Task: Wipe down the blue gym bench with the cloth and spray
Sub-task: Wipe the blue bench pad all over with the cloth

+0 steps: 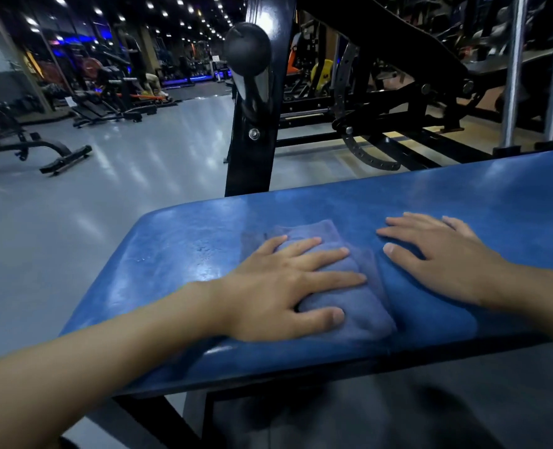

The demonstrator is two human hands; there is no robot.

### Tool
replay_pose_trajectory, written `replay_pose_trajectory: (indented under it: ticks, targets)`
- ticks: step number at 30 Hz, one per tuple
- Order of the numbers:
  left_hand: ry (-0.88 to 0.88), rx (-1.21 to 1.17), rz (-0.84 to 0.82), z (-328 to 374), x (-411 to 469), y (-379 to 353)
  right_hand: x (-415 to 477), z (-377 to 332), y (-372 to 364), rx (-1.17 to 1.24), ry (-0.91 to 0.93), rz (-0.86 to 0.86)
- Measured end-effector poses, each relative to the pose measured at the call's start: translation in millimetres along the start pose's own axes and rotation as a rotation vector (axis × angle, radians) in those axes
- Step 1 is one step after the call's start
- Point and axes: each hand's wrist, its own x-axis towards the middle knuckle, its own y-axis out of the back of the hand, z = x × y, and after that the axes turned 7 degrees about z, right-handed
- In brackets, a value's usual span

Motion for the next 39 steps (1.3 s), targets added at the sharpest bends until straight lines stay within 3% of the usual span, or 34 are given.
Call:
replay_pose_trajectory:
  ticks: [5,7,10,12,16,22,26,31,36,39]
  targets:
    - [0.128,0.006,0.032,-65,19,-10,-5,-22,-10,0.022,0.054,-0.008]
    - [0.291,-0.027,0.084,-113,20,-13,-8,-24,-16,-0.015,0.064,-0.035]
    - [0.599,0.042,0.008,-167,18,-15,-9,-23,-17,-0.021,0.066,-0.016]
    - [0.673,0.057,-0.012,-172,19,-19,-8,-25,-16,-0.028,0.060,-0.015]
    - [0.570,0.044,-0.018,-125,13,-15,-8,-28,-15,-0.032,0.053,-0.023]
    - [0.057,0.032,0.005,-2,-32,-1,-4,-27,-14,-0.003,0.033,-0.030]
    - [0.050,-0.011,0.024,-11,-34,2,-3,-32,-10,-0.054,0.032,-0.043]
    - [0.293,-0.036,0.030,-87,-19,-6,-6,-57,-16,0.039,0.118,-0.048]
    - [0.725,0.046,-0.002,-177,-20,-9,-6,-62,-26,0.003,0.145,-0.084]
    - [0.775,0.057,-0.017,-172,-16,-14,-5,-63,-26,-0.036,0.151,-0.077]
